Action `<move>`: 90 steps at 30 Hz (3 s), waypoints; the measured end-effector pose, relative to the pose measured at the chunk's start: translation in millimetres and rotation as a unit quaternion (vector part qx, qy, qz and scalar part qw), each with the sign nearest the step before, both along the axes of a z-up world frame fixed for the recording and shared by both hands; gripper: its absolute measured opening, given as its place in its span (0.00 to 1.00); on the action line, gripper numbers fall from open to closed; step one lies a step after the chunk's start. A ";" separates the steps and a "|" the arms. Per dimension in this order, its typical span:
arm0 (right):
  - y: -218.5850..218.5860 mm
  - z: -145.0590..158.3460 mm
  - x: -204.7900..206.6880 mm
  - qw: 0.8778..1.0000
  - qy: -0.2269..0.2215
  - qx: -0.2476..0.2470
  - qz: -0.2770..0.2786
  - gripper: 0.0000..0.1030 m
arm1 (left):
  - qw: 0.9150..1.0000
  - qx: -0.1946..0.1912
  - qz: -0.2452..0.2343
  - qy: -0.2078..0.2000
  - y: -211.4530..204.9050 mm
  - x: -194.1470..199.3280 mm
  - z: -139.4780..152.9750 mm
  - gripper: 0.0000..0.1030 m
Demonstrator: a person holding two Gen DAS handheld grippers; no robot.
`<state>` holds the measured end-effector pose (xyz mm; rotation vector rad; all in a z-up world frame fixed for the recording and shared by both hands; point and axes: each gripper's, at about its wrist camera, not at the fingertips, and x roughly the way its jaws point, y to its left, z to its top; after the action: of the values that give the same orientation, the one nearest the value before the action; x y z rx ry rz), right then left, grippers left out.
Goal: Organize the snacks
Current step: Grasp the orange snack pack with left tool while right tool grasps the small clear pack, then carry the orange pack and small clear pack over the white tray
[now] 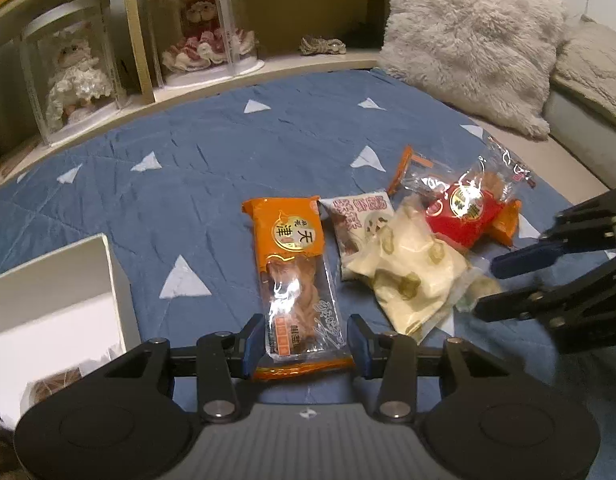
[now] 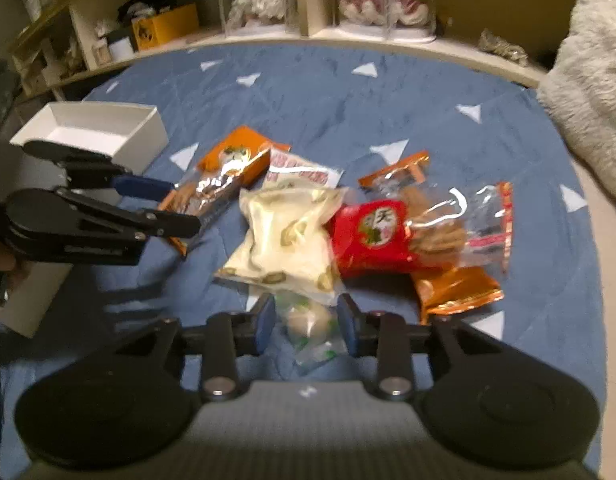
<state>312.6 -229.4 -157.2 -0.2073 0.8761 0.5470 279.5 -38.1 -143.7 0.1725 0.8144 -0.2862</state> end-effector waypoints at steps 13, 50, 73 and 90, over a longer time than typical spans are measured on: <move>10.2 -13.8 0.3 1.000 0.002 -0.017 0.018 0.53 | 0.997 0.036 -0.019 0.066 -6.6 -48.6 7.9 0.45; 25.8 -14.8 -5.9 0.997 0.056 0.000 -0.052 0.36 | 0.996 -0.023 0.014 0.087 -10.9 -20.2 -4.6 0.40; 20.2 55.7 -67.3 0.987 0.006 0.096 -0.126 0.34 | 0.994 -0.081 0.067 -0.021 43.5 -86.7 94.6 0.39; 86.1 82.1 -102.8 0.984 -0.003 0.149 -0.093 0.34 | 0.987 -0.062 0.140 -0.053 142.4 -143.1 132.6 0.39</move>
<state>209.8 -143.3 -75.0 0.1452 0.7878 0.4959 136.4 104.3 -11.2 -0.0439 0.7027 -0.0623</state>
